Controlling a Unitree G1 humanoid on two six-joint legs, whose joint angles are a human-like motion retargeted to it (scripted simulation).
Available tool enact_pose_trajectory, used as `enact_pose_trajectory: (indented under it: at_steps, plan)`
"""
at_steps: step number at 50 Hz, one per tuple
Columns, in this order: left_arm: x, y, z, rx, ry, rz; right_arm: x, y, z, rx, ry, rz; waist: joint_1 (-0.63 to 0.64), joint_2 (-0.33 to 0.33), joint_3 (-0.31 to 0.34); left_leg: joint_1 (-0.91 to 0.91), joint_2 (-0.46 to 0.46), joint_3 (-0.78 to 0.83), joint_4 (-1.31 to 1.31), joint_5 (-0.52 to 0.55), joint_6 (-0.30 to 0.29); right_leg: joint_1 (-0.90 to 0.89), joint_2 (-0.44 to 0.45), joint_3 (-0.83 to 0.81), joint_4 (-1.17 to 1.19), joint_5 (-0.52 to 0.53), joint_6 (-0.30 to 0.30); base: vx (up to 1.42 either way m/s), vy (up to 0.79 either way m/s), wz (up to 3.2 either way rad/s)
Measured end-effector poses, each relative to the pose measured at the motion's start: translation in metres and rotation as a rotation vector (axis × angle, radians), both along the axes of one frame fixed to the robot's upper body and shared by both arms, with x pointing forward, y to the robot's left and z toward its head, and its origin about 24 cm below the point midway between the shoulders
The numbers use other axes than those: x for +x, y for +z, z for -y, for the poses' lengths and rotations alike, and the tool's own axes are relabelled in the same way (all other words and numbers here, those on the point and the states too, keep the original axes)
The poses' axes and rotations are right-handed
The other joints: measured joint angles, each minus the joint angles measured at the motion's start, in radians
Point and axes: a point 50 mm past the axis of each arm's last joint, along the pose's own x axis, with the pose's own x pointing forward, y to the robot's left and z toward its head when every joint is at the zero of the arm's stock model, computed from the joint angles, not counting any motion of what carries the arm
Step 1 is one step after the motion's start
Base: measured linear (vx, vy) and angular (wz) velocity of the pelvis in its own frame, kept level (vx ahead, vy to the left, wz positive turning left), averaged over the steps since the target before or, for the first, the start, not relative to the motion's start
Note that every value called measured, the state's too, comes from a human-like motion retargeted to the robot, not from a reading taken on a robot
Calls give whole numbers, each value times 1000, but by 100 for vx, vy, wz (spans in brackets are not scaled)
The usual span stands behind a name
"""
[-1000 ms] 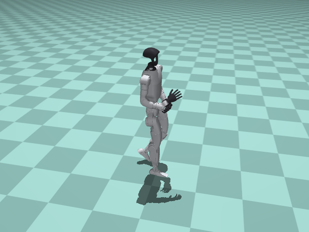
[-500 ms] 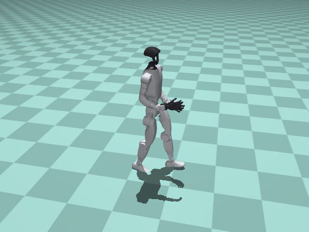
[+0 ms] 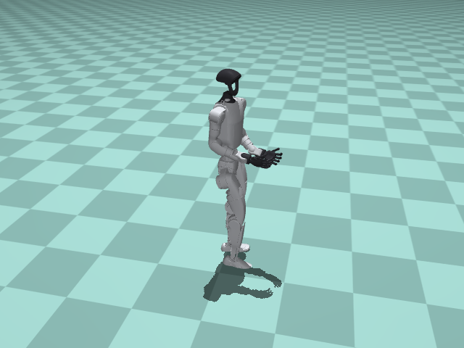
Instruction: Walk run
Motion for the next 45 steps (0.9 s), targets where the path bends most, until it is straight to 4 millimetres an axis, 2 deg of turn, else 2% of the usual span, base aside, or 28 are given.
enact_pose_trajectory:
  at_steps: [2,5,6,9,12,15,18,20,22,25,28,30,33,37,41,45]
  plan:
    - [1,-1,0,8,5,-8,-1,3,0,53,-15,20,-15,-22,16,36,-26,-6,-4,-15,-5,-17,-38,2,-91,28,37,43,-9,56]
    - [2,-1,6,-5,-11,-18,-2,3,2,84,-40,22,-50,-44,45,91,-54,-35,-6,-36,-13,-41,-93,-16,-211,114,140,33,-7,73]
    - [3,-1,5,0,-23,-12,-2,4,3,80,-59,26,-59,-41,54,108,-49,-42,-7,-43,-21,-48,-92,-15,-245,125,158,45,-17,59]
    - [3,-3,6,12,-78,-6,1,10,7,62,-97,68,-73,-25,77,151,-25,-53,-5,-66,-41,-68,-80,-7,-325,112,170,51,-20,29]
    - [6,-4,6,15,-112,0,4,14,11,30,-70,100,-89,-7,90,178,-23,-61,5,-85,-48,-80,-107,-40,-349,92,168,49,-11,38]
    - [8,-4,1,76,-162,22,4,17,20,-26,-49,145,-115,10,92,200,-19,-81,20,-88,-72,-66,-125,-56,-327,79,137,50,-18,59]
    - [14,-7,-11,192,-211,30,1,18,33,-105,-67,179,-116,34,81,198,1,-87,58,-72,-110,-52,-119,-123,-302,113,50,61,-33,47]
    - [15,-11,-26,271,-194,16,-4,16,40,-138,-93,183,-113,52,69,198,22,-84,88,-21,-145,-40,-90,-125,-313,154,-22,65,-40,26]
    - [12,-18,-45,386,-165,-15,-9,12,46,-148,-106,169,-101,70,60,192,48,-88,135,91,-192,-17,-56,-96,-317,125,-68,63,-39,14]
    - [-2,-34,-71,611,-172,-110,-12,6,56,-166,-100,140,-97,67,51,154,78,-93,267,333,-267,24,-55,-93,-309,76,-86,65,-38,13]
    - [-27,-54,-101,806,-274,-249,-13,7,61,-245,-91,152,-91,33,31,67,86,-37,491,509,-313,74,-74,-120,-314,34,-115,71,-46,-11]
    - [-51,-68,-118,902,-419,-354,-12,10,63,-299,-89,170,-98,12,17,-12,109,-9,666,575,-293,102,-77,-127,-313,4,-132,64,-48,8]
    - [-96,-89,-137,976,-597,-578,-7,12,69,-354,-100,187,-82,-12,6,-123,135,13,815,469,-252,134,-70,-138,-308,-28,-147,50,-35,-14]
    - [-162,-107,-149,926,-569,-887,-2,15,70,-381,-106,204,-27,-42,6,-268,93,28,817,333,-200,174,-59,-107,-296,-57,-157,51,-25,-78]
    - [-222,-113,-145,803,-473,-1129,3,21,72,-357,-146,221,24,-46,21,-378,73,40,633,250,-143,214,-24,-83,-290,-88,-176,53,-19,-64]
    - [-274,-114,-123,659,-413,-1337,9,23,74,-301,-173,218,83,-25,44,-433,51,34,336,231,-107,271,33,-70,-297,-121,-198,50,-11,-72]
